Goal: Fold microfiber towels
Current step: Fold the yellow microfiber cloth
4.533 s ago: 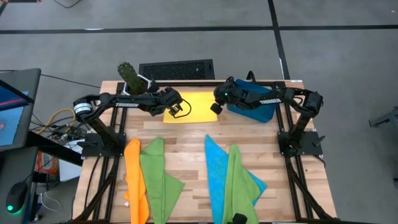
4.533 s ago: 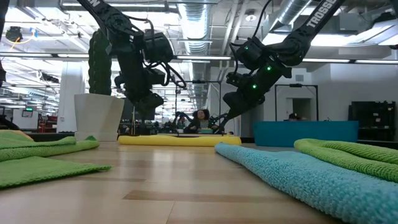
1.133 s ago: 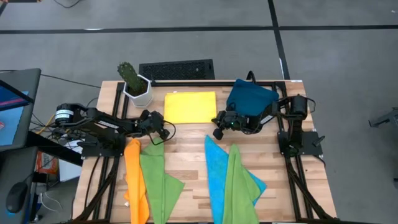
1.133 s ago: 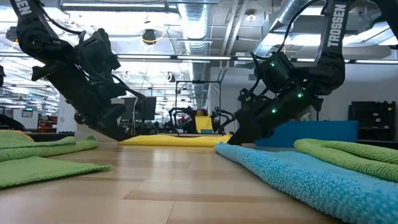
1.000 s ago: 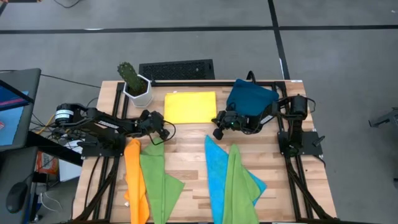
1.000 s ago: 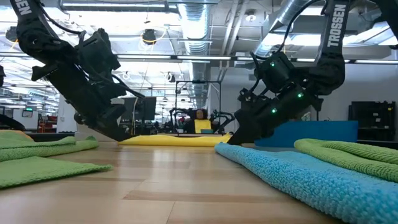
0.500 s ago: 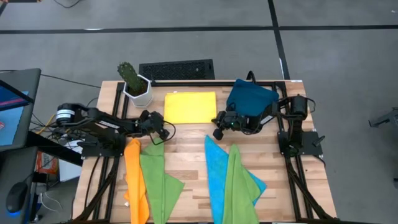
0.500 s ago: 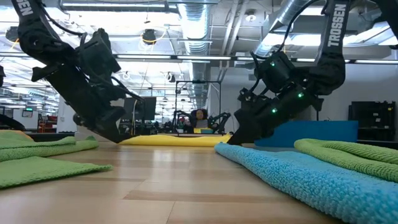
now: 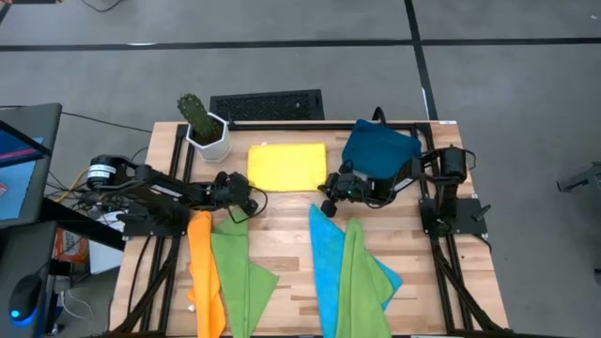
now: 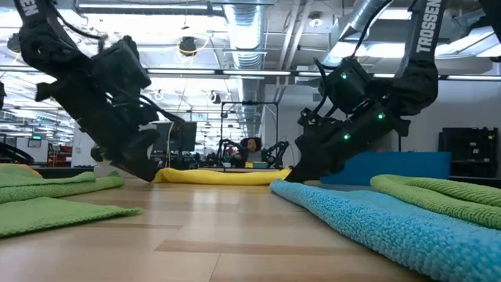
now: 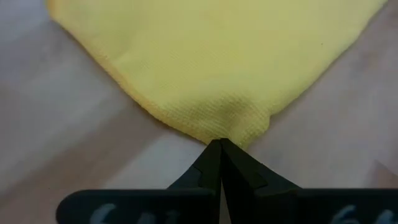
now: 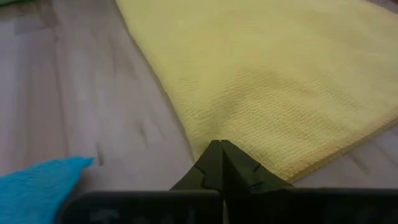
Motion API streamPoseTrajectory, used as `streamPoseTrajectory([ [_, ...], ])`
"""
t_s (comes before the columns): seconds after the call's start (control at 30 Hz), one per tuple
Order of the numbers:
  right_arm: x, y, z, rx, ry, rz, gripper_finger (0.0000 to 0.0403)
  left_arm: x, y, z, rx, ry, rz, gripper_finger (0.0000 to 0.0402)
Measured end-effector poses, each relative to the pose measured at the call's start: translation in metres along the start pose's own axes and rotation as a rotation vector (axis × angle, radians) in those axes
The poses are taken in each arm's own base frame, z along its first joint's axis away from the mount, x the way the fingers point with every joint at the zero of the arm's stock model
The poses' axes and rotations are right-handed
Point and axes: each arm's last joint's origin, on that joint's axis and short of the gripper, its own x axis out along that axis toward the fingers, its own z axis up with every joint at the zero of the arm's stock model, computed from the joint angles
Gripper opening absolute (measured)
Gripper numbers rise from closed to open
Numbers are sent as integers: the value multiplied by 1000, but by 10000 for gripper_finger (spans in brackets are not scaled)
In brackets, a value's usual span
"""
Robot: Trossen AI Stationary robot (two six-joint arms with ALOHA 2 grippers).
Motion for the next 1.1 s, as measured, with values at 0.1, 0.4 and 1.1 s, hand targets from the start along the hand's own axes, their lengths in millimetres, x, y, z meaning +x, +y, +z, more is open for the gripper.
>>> streamPoseTrajectory([
  [0.1, -1, 7, -2, 24, 10, 20, 29, -8, -3, -5, -12, 25, -15, 0],
  [0.4, -9, 38, -10, 47, 28, 110, 20, -29, -8, -19, -6, 85, -48, 0],
  [1.1, -73, 46, 42, -53, -148, 14, 47, -66, -8, -1, 11, 50, -108, 0],
])
